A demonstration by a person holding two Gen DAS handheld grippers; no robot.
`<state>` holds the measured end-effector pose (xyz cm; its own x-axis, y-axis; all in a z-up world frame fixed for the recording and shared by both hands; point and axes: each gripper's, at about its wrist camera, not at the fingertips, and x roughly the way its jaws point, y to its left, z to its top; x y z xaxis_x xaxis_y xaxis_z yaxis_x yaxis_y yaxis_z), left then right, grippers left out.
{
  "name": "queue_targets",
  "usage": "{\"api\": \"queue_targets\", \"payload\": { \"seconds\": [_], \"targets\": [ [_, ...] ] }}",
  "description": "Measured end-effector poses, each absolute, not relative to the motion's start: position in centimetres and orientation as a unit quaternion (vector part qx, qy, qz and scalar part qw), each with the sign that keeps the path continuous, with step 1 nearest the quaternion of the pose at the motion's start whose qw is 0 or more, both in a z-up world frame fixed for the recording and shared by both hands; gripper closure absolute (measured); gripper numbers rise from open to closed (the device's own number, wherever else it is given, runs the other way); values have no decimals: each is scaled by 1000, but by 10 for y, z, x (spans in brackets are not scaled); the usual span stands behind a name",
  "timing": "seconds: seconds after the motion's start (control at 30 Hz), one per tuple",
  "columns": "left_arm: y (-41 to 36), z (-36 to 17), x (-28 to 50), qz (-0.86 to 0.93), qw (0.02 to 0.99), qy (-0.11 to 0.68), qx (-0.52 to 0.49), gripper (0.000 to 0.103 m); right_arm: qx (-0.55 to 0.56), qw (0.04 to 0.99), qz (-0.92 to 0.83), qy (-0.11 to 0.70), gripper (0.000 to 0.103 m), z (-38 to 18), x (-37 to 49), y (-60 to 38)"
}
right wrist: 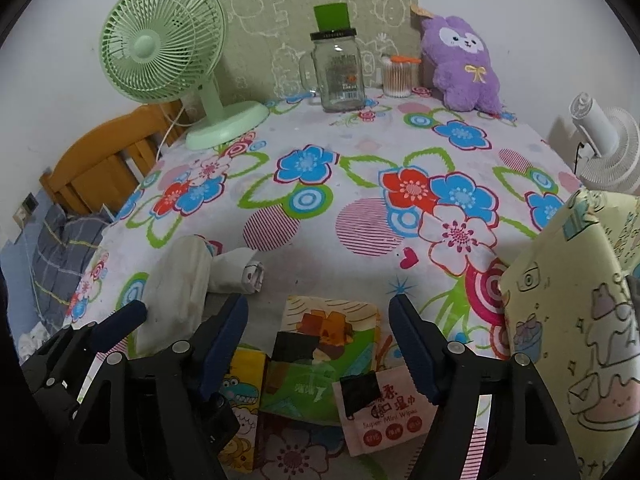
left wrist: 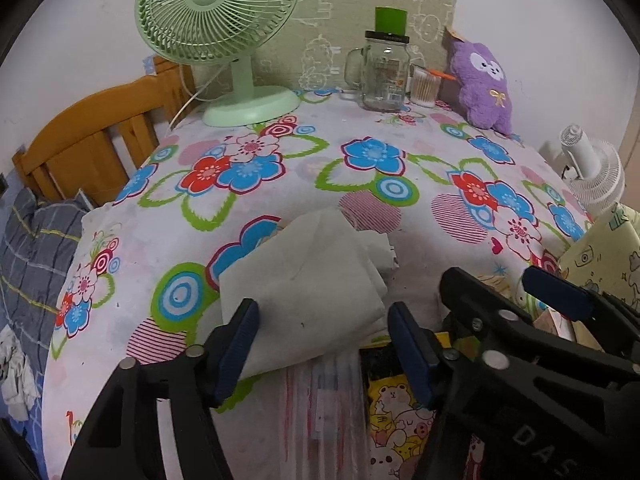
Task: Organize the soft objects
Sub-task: 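Grasp the white cloth with left tool while right grasps green snack packet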
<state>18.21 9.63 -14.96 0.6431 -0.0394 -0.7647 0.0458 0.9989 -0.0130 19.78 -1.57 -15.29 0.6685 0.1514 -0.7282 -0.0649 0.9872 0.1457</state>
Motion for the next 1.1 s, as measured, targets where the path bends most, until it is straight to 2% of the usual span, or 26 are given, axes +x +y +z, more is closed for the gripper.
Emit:
{"api": "queue_targets", "payload": {
  "seconds": [0.27, 0.37, 0.5, 0.83, 1.1],
  "targets": [
    [90, -153, 179, -34, 909, 414, 25, 57, 36, 911, 48, 407, 27, -162, 205, -11],
    [88, -154, 179, -37, 909, 414, 31, 61, 43, 907, 48, 416, 27, -166, 209, -13],
    [83, -153, 177, -37, 909, 413, 48, 68, 64, 896, 69, 435, 44, -171, 211, -13],
    [81, -148, 169, -48, 909, 410, 51, 82, 54, 901, 76, 424, 52, -166, 202, -6],
    [83, -135, 160, -56, 913, 402, 35, 89, 41, 911, 82, 402, 52, -149, 191, -5]
  ]
}}
